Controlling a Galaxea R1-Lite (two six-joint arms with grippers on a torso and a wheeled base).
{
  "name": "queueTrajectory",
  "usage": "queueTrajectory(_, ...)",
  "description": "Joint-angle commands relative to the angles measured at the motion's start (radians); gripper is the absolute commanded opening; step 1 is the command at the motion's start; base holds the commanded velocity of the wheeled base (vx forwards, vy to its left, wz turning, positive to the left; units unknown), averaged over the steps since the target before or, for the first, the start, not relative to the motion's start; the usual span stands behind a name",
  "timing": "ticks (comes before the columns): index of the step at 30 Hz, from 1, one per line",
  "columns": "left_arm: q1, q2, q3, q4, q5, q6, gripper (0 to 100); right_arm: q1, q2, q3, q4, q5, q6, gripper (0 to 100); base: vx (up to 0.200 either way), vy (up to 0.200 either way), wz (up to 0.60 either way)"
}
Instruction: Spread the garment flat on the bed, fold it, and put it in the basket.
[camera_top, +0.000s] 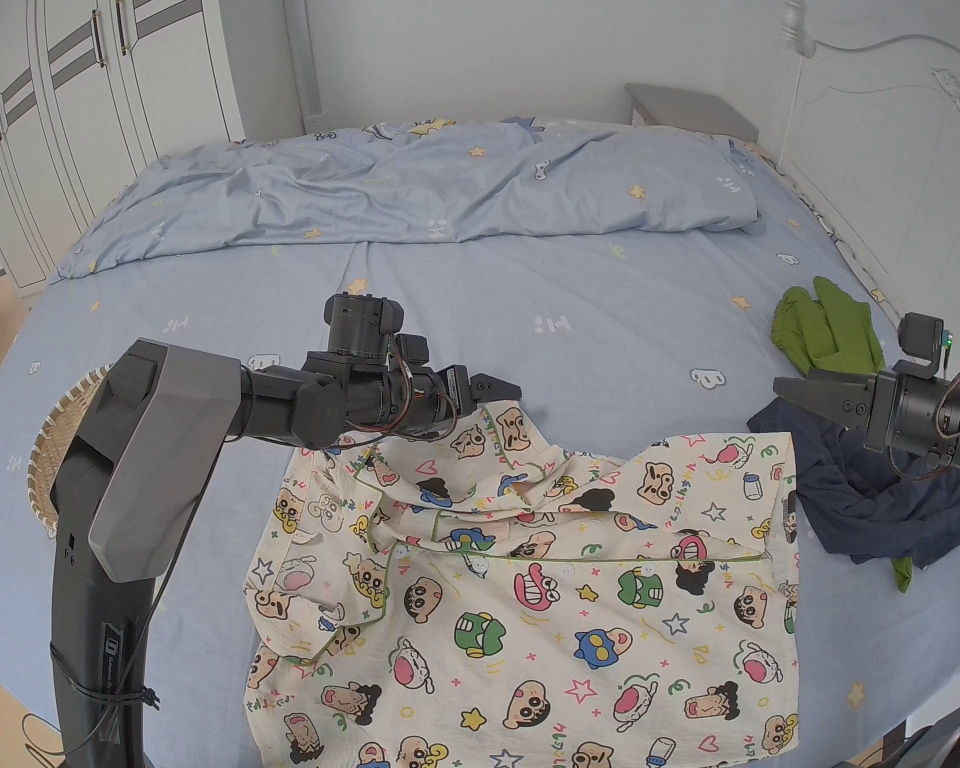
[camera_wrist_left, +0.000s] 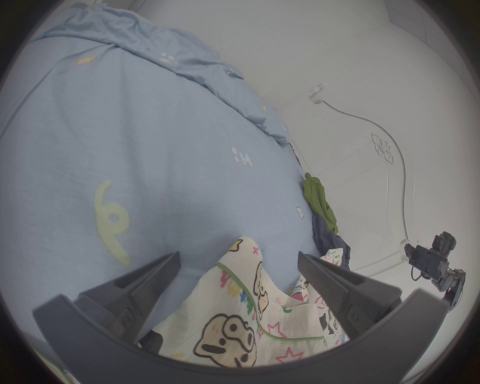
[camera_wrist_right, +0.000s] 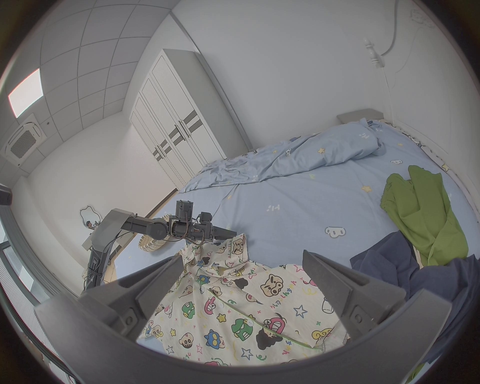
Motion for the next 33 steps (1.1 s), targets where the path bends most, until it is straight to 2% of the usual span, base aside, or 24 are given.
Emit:
queueTrajectory(1,-0.004,0.0,0.014,0.006,0.0,-0.001,0,0.001,0.003,0.001,0.0,0.0,0.0,100,0.0,0.0,0.0)
queueTrajectory(7,-0.006,0.002,0.021,0.002,0.0,-0.001,0,0.001,0.003,0.001,0.0,0.0,0.0,100,0.0,0.0,0.0)
queueTrajectory(16,0.008,0.0,-0.037,0.0,0.011,-0.01,0,0.002,0.001,0.001,0.0,0.0,0.0,100,0.0,0.0,0.0)
queueTrajectory(20,0.04,0.0,-0.098,0.003,0.043,-0.029,0,0.002,0.001,0.002,0.0,0.0,-0.001,100,0.0,0.0,0.0)
queueTrajectory(26,0.099,-0.001,-0.206,0.008,0.043,-0.099,0,0.008,0.001,0.008,-0.015,0.0,0.0,100,0.0,0.0,0.0)
queueTrajectory(33,0.151,0.011,-0.207,0.025,0.042,-0.11,0,0.008,0.004,0.008,-0.017,-0.001,0.0,100,0.0,0.0,0.0)
